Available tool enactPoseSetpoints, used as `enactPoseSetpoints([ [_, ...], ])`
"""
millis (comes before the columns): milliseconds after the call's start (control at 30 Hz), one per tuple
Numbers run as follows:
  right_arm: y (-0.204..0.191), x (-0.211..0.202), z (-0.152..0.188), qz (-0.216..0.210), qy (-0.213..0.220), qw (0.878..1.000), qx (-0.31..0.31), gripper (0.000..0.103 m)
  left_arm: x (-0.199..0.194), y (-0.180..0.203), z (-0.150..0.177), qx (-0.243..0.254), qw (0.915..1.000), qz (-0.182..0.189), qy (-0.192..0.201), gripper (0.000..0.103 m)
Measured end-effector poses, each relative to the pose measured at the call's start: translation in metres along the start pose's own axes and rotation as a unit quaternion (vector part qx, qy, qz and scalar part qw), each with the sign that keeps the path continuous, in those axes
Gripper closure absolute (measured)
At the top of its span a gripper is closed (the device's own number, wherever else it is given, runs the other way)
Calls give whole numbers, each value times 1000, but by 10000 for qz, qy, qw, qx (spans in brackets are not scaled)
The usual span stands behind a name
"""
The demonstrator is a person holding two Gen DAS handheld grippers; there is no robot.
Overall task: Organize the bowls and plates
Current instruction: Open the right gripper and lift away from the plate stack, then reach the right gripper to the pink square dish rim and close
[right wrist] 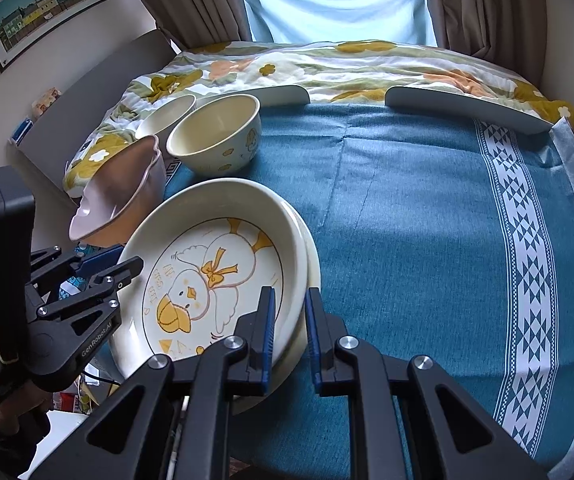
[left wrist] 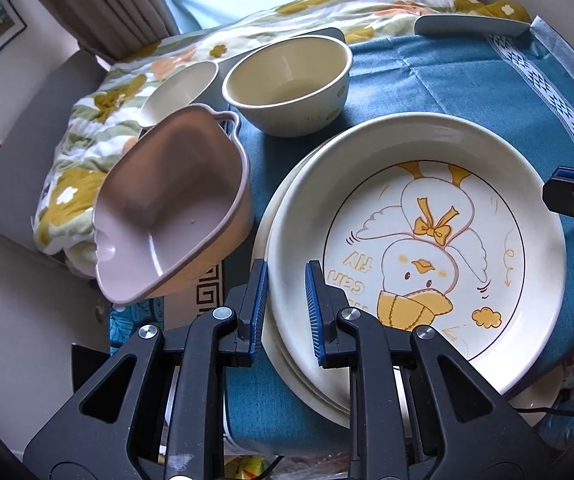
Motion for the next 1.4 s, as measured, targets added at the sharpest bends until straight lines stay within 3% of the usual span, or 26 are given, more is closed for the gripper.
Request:
enactPoseSetpoints([
  [300, -9, 1, -1, -98, -33, 9999, -116, 89, -2, -6, -1, -269, 9993, 246, -126, 86],
  [467, -7, -18, -16, -157, 138, 9998, -13, 89, -26, -20, -11, -639, 9969, 459, -48, 84],
  [500, -5, -24, -21, -163, 183, 9997, 36, 89, -32, -24, -14, -703, 9965, 442, -26, 76],
  [567, -4, -35, -31, -268, 264, 9992, 100, 89, -49, -35, -19, -884, 9954, 349, 96, 36],
  [600, -3, -40, -37, -319, 289, 9990, 115, 89, -58, -42, -22, -1005, 9942, 313, 216, 8],
  [633, -2, -46, -42, -346, 335, 9988, 125, 89, -71, -49, -24, -1158, 9920, 287, 412, 0],
  [667, -4, -51, -47, -366, 383, 9985, 112, 89, -83, -57, -26, -1294, 9894, 289, 590, 0],
  [700, -5, -56, -51, -385, 411, 9984, 72, 82, -92, -64, -28, -1410, 9872, 342, 669, 0],
  [767, -8, -62, -59, -489, 460, 9977, -17, 41, -104, -77, -30, -1644, 9829, 458, 693, 0],
  [800, -10, -65, -62, -581, 480, 9971, -58, 4, -110, -85, -28, -1812, 9796, 475, 725, 0],
  [1033, -32, -53, -88, -943, 262, 9932, -637, 0, -128, -142, -9, -2582, 9611, 558, 808, 0],
  [1133, -49, -40, -98, -832, 260, 9937, -701, 0, -115, -167, 3, -2853, 9537, 670, 684, 0],
  [1267, -72, -5, -104, -1063, -45, 9917, -717, 0, -86, -194, 16, -3147, 9429, 893, 621, 1],
  [1367, -89, 27, -105, -1150, -268, 9902, -743, 0, -51, -203, 19, -3178, 9401, 1167, 404, 10],
  [1400, -95, 37, -105, -1169, -349, 9900, -709, 0, -39, -204, 18, -3169, 9393, 1272, 321, 19],
])
Point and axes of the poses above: each gripper's, at about its wrist camera, not at the fingertips, and x roughly the way its jaws point, y to its right, z to its underside, the point moved 4 cm from there along x, roughly the way its jaws point, and after that the axes turned 3 degrees about y, right-handed, at the moved point
